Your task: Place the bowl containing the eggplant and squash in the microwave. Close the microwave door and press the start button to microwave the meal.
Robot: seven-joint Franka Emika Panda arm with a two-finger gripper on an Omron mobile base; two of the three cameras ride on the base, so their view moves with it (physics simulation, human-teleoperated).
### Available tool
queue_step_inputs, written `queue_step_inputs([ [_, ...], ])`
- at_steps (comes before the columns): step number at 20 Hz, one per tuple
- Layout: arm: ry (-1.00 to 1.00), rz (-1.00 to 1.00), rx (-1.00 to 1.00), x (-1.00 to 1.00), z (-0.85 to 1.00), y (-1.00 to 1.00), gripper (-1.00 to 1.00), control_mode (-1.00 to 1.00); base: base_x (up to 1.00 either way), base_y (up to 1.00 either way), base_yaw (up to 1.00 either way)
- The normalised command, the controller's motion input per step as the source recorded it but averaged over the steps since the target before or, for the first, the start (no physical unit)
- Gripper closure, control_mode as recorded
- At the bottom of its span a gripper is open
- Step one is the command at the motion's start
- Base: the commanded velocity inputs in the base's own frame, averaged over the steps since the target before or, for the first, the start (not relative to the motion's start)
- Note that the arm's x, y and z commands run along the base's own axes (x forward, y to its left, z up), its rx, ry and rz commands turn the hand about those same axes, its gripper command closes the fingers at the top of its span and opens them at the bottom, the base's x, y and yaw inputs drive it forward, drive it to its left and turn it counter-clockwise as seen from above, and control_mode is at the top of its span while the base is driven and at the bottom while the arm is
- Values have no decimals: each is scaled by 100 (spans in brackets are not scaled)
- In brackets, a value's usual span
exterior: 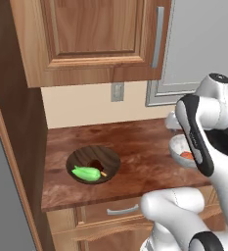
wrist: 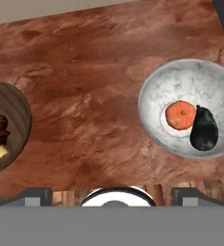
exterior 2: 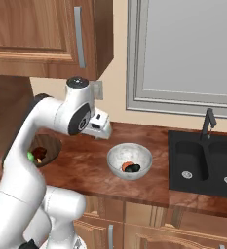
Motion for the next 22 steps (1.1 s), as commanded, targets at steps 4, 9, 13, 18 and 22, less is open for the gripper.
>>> queue_step_inputs([
  [4,-9,-17,21,0,-58,-86,-100,-100,0,0,0],
  [9,0,-19,19,0,-38,-82,-100,-100,0,0,0],
  [13,4,-16,17,0,-37,-86,-100,-100,0,0,0],
  [18,7,-19,12,2,-51,-90,-100,-100,0,0,0],
  [22,4,-14,10,18,-30,-57,-100,-100,0,0,0],
])
